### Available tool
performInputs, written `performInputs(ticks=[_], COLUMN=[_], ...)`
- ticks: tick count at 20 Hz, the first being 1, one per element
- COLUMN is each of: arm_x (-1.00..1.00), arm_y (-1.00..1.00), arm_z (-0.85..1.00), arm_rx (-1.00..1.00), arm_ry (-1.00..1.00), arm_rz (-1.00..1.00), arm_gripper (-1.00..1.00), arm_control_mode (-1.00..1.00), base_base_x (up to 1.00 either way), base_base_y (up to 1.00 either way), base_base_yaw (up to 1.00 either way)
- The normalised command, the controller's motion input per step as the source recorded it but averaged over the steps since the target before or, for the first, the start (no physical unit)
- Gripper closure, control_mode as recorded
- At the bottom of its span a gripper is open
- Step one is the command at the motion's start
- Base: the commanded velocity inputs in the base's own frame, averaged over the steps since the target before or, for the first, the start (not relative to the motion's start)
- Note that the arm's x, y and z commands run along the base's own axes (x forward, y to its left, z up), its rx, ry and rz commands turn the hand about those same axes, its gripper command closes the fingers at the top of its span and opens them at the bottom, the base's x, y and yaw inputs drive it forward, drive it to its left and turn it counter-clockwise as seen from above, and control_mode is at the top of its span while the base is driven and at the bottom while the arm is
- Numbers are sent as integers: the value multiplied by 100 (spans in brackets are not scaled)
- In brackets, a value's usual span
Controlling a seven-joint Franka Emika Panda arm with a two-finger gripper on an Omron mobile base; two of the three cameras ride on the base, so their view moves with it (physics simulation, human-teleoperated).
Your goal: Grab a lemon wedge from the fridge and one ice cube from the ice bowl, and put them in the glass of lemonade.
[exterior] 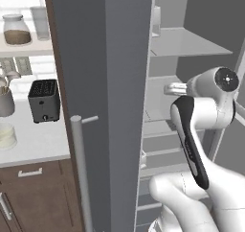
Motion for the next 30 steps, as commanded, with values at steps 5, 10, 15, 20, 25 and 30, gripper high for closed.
performInputs(ticks=[5,10,15,20,25,30], arm_x=[-7,5,26,17,68,79], arm_y=[13,1,2,18,3,30], arm_z=[100,97,82,2,-9,-6], arm_rx=[-8,-1,0,-4,-5,-2], arm_ry=[-20,-5,5,6,0,0], arm_rz=[3,8,17,5,0,-2], arm_gripper=[-100,-100,-100,-100,-100,-100], arm_control_mode=[-100,-100,-100,-100,-100,-100], base_base_x=[0,0,0,0,0,0], base_base_y=[0,0,0,0,0,0], base_base_yaw=[0,0,0,0,0,0])
